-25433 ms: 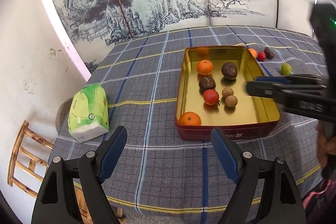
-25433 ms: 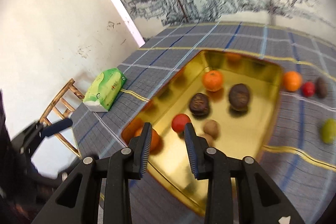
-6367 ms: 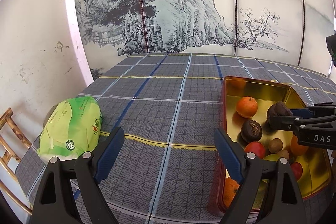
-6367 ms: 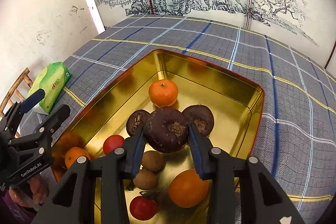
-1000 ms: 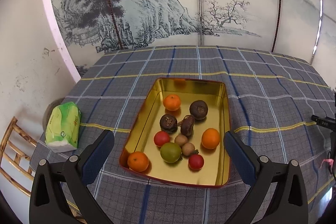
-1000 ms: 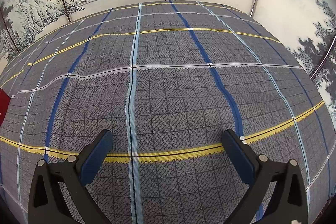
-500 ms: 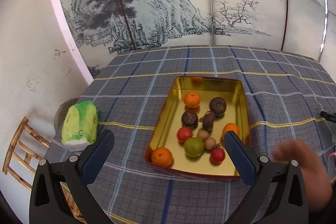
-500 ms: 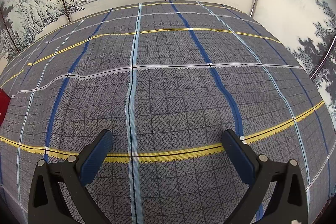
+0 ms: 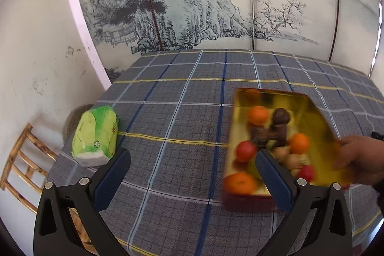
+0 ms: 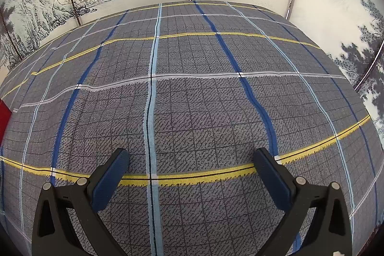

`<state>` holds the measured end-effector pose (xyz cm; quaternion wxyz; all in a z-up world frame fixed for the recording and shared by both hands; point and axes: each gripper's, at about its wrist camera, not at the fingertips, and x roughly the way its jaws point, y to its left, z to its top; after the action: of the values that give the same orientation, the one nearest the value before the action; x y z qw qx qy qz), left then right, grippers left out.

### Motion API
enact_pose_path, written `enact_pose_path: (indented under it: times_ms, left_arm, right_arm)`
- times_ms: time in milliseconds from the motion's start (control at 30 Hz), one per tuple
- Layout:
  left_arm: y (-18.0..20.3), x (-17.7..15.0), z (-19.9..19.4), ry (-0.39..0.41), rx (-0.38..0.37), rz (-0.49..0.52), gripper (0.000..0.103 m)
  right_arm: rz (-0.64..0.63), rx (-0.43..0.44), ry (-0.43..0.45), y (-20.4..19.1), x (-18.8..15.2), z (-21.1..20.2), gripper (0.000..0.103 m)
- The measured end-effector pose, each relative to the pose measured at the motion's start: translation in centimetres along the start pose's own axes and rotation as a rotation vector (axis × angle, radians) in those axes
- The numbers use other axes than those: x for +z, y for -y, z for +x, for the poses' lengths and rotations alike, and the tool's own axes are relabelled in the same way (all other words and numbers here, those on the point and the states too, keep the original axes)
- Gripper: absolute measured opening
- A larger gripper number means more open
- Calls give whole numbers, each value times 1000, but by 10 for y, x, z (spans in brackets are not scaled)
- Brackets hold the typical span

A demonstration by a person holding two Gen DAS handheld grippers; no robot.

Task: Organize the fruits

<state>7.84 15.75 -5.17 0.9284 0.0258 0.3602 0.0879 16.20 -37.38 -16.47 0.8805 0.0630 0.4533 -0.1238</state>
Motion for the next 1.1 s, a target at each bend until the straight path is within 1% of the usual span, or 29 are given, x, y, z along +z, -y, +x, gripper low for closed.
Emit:
enact_pose_path:
  times_ms: [100, 167, 367, 467, 633, 767, 800, 867, 967, 1100]
  left_arm:
    - [-4, -1, 9, -10, -29, -34, 103]
    - [-3, -1, 18, -17, -32, -35, 103]
    - [20, -4, 55, -8, -43, 15, 103]
    - [33, -7, 80, -46, -53, 31, 103]
    - [43, -14, 108, -75, -49, 43, 103]
    - [39, -22, 120, -95, -43, 32, 103]
    - [36, -22, 122, -109, -52, 21, 103]
    - [31, -22, 123, -101, -57, -14, 103]
    - [25, -23, 125, -112, -62, -41, 103]
    - [18, -24, 123, -103, -74, -78, 103]
  right_arm:
    - [0, 0, 0, 0, -1, -1, 103]
    - [0, 0, 0, 0, -1, -1, 103]
    - [0, 0, 0, 0, 0, 0, 103]
    - [0, 0, 0, 0, -1, -1, 103]
    - [0, 0, 0, 0, 0, -1, 103]
    - [0, 0, 0, 0, 0, -1, 103]
    - [0, 0, 0, 0, -1, -1, 103]
    - [0, 0, 0, 0, -1, -1, 103]
    - [0, 0, 0, 0, 0, -1, 103]
    - [0, 0, 0, -1, 0, -1, 103]
